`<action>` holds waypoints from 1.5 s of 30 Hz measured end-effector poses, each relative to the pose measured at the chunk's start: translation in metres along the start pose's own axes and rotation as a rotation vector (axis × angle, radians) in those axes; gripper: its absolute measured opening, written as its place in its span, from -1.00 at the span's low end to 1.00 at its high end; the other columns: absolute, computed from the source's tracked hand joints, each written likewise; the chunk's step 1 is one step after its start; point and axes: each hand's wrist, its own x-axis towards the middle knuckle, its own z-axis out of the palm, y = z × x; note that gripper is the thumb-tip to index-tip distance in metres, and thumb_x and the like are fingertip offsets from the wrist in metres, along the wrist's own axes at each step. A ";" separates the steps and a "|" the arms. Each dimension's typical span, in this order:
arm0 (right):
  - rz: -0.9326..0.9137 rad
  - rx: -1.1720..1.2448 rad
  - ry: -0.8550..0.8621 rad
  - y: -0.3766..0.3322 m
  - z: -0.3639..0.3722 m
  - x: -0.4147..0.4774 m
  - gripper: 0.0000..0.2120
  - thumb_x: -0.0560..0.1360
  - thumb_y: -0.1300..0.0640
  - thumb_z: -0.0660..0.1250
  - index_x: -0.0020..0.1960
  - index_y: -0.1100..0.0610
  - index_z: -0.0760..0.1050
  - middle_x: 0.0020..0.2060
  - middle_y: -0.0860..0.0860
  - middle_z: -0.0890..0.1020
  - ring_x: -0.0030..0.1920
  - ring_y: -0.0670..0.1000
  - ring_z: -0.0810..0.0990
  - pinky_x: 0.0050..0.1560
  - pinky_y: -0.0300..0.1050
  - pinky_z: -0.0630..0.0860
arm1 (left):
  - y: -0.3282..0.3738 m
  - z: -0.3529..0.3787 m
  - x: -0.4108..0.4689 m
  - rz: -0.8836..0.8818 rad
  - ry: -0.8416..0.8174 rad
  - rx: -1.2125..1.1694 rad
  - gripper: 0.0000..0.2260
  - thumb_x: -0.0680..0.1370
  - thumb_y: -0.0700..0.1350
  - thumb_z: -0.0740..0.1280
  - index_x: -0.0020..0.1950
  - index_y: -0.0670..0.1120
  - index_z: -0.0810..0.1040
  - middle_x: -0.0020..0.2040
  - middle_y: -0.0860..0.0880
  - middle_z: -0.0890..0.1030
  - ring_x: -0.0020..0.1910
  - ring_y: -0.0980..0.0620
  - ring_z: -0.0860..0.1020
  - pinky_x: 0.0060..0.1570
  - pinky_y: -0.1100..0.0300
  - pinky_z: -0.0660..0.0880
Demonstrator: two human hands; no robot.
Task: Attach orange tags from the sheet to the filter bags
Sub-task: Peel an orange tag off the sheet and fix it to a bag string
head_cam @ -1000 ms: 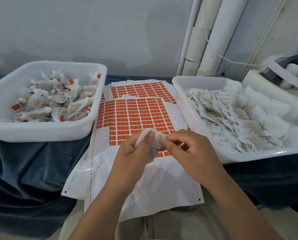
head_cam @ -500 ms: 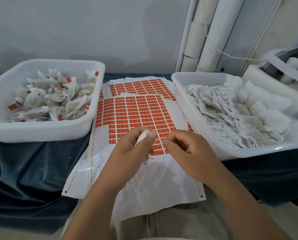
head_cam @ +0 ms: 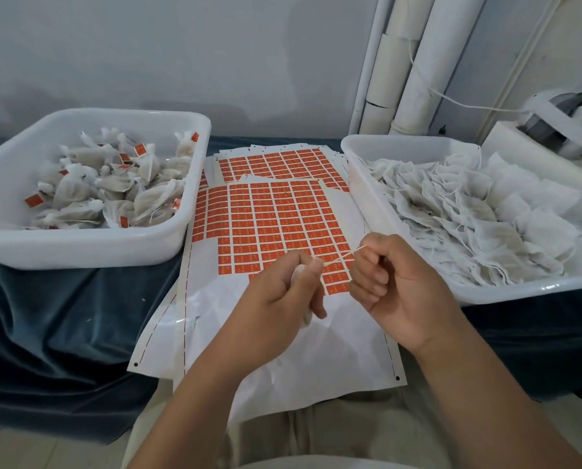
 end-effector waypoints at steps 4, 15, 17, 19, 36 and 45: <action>-0.004 0.172 -0.051 -0.005 0.003 -0.004 -0.72 0.53 0.20 0.29 -0.35 0.09 0.39 -0.54 -0.05 0.32 -0.53 -0.12 0.26 -0.48 -0.26 0.34 | 0.002 0.007 -0.002 0.046 -0.006 0.014 -0.67 0.62 0.25 0.11 -0.07 0.07 0.51 -0.19 0.16 0.68 -0.10 0.12 0.66 -0.10 0.48 0.50; -0.012 0.353 -0.205 -0.003 0.013 -0.008 -0.82 0.60 0.01 0.39 -0.17 0.01 0.62 0.02 0.01 0.71 0.08 0.00 0.68 0.19 -0.04 0.59 | 0.006 0.009 -0.005 0.088 -0.060 -0.025 -0.70 0.72 0.10 0.12 -0.04 0.02 0.56 -0.14 0.11 0.71 -0.07 0.13 0.66 -0.07 0.49 0.50; -0.006 0.408 -0.182 0.000 0.011 -0.007 -0.85 0.61 0.01 0.38 -0.09 0.02 0.64 0.03 0.02 0.74 0.13 0.04 0.71 0.35 0.05 0.54 | 0.006 0.009 -0.005 0.088 -0.070 -0.021 -0.71 0.69 0.12 0.12 -0.03 0.07 0.58 -0.16 0.12 0.70 -0.09 0.11 0.66 -0.08 0.47 0.52; -0.044 0.390 -0.143 0.000 0.009 -0.006 -0.87 0.59 0.00 0.41 -0.06 0.03 0.64 -0.07 -0.01 0.74 0.03 0.01 0.73 0.35 0.05 0.55 | 0.007 0.007 -0.004 0.070 -0.106 -0.001 -0.69 0.66 0.18 0.12 -0.03 0.12 0.61 -0.21 0.11 0.69 -0.15 0.07 0.66 -0.09 0.42 0.56; -0.089 0.377 -0.073 -0.008 -0.001 -0.005 -0.82 0.64 0.08 0.34 -0.12 0.10 0.58 -0.23 0.02 0.58 -0.15 0.01 0.61 0.04 -0.04 0.59 | 0.001 0.009 -0.002 0.023 -0.098 0.094 -0.63 0.58 0.35 0.07 -0.21 0.19 0.50 -0.25 0.09 0.61 -0.21 0.11 0.58 -0.15 0.34 0.53; -0.095 0.379 -0.056 -0.006 -0.001 -0.004 -0.84 0.50 0.07 0.54 -0.12 0.10 0.59 -0.23 0.02 0.58 -0.17 0.01 0.60 0.04 -0.04 0.59 | 0.004 0.001 0.001 0.041 -0.129 0.135 -0.67 0.60 0.31 0.11 -0.25 0.31 0.56 -0.32 0.10 0.60 -0.27 0.13 0.56 -0.19 0.40 0.48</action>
